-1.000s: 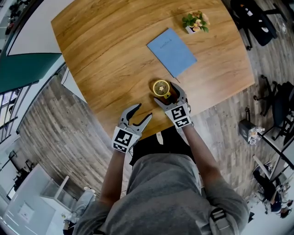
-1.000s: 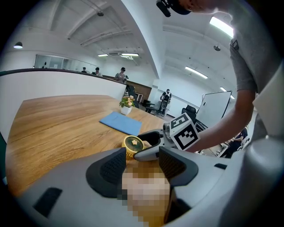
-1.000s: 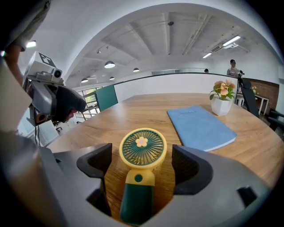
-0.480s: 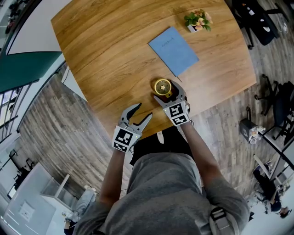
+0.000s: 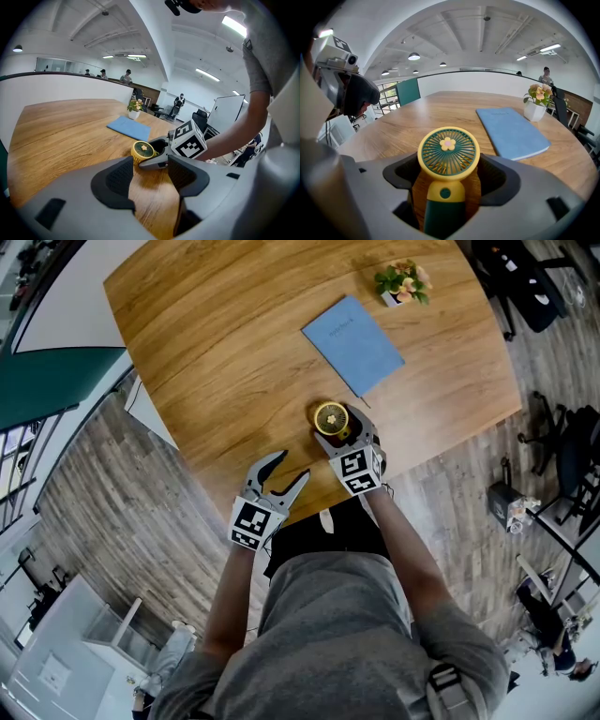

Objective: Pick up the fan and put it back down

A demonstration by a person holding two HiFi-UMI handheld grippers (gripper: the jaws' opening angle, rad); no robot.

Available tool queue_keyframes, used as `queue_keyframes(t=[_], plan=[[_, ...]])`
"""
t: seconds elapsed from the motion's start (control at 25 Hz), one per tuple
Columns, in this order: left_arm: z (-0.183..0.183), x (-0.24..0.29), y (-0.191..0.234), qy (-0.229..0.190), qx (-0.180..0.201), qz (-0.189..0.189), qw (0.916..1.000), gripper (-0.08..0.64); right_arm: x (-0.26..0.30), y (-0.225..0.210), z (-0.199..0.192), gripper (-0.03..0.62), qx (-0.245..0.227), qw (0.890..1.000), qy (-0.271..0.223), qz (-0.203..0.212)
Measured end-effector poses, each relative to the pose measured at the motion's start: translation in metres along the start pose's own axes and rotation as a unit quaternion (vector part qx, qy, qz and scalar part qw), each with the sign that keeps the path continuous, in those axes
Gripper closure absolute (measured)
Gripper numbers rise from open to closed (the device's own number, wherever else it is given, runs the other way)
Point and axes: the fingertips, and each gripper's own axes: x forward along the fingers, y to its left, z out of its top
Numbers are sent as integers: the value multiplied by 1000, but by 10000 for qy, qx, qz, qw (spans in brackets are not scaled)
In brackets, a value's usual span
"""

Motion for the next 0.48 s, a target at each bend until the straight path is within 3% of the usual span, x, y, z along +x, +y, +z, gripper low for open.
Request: queue_keyframes(t=[0.48], plan=[[5,-10,-2,-73,15,15,10000,313,-6,3,2,213,-81,10000,-15,19]])
